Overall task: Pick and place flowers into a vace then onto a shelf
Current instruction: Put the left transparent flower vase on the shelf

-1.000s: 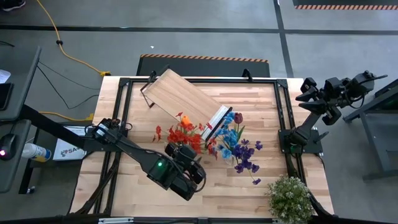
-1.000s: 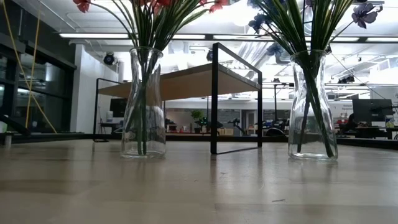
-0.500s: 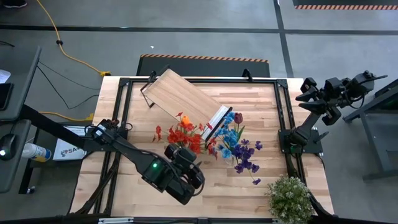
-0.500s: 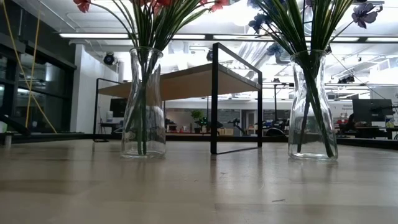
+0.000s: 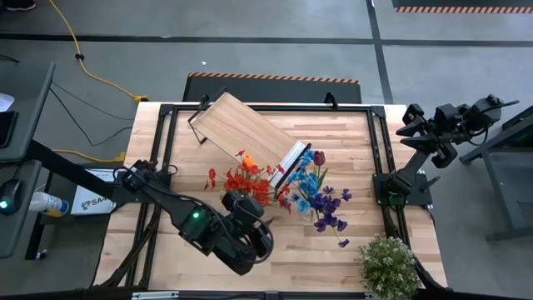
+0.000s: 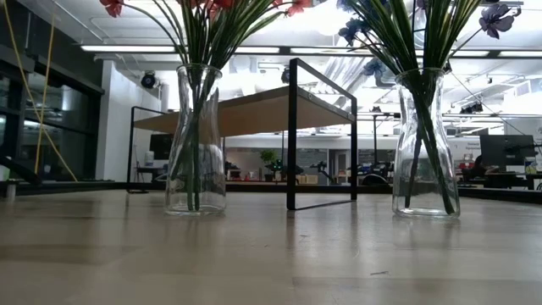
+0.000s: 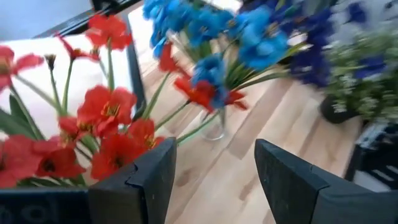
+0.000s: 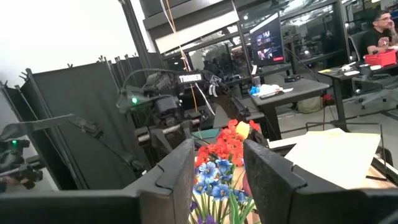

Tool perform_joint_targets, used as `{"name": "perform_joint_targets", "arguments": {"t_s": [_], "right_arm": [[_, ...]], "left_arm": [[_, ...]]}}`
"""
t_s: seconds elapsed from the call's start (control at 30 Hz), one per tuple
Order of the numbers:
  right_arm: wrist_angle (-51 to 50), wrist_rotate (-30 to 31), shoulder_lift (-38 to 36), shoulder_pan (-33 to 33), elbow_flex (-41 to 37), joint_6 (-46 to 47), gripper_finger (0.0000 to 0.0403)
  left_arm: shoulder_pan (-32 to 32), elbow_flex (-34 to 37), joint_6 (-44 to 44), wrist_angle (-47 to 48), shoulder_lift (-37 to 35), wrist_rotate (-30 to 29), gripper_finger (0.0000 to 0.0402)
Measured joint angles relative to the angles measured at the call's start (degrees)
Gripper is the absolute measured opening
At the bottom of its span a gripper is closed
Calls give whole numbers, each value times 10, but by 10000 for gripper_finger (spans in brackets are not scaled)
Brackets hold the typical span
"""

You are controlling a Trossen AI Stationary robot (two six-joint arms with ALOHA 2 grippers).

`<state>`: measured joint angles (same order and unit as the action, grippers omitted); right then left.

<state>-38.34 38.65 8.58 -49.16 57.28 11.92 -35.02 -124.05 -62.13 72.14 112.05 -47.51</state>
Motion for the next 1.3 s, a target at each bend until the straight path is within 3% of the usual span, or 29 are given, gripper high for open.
{"name": "perform_joint_targets", "arguments": {"t_s": [0.2, 0.43, 0.63, 1.0, 1.3], "right_arm": [[0, 0, 0, 0, 0, 0, 130], [0, 1, 0, 0, 0, -4, 130], [0, 1, 0, 0, 0, -4, 130], [0, 1, 0, 0, 0, -4, 130], [0, -1, 0, 0, 0, -4, 130]], "left_arm": [[-22, -46, 25, 0, 0, -9, 250], [-66, -68, -4, -10, 0, -27, 250], [-106, -68, -46, -31, 0, -33, 250], [-165, -56, -74, -16, 35, -101, 250], [-172, -5, -178, 15, 73, -85, 250]]}}
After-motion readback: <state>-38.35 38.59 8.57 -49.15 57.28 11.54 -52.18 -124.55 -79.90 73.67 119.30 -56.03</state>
